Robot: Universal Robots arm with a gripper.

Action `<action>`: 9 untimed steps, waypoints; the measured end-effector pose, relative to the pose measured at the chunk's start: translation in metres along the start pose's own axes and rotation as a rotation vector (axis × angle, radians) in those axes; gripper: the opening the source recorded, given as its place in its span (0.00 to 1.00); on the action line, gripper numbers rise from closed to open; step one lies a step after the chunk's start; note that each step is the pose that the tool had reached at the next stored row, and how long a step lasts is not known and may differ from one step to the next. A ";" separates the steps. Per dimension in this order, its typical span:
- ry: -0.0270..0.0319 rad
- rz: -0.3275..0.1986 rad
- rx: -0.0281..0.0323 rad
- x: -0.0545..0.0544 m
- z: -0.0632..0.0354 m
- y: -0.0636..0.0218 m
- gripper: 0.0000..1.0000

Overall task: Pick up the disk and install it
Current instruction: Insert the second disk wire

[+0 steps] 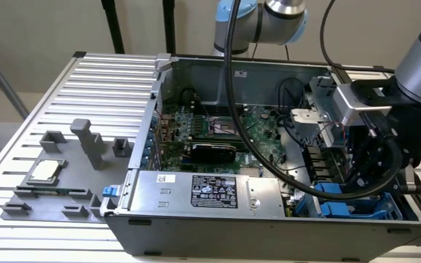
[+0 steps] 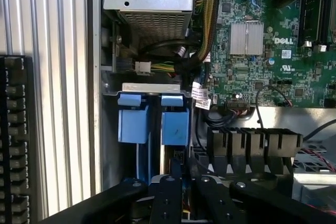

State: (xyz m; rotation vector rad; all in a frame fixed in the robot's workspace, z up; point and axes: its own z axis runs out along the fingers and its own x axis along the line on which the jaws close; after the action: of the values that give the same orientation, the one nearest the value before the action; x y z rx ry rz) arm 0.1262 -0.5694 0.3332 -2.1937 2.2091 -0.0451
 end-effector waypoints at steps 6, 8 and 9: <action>-0.0002 0.000 0.0000 0.000 -0.0029 -0.0002 1.00; -0.0008 0.000 0.0000 0.000 -0.0066 0.0006 1.00; -0.0004 0.000 0.0000 0.000 -0.0090 0.0013 1.00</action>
State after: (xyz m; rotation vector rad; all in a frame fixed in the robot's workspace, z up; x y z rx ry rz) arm 0.1245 -0.5694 0.3422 -2.1934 2.2090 -0.0447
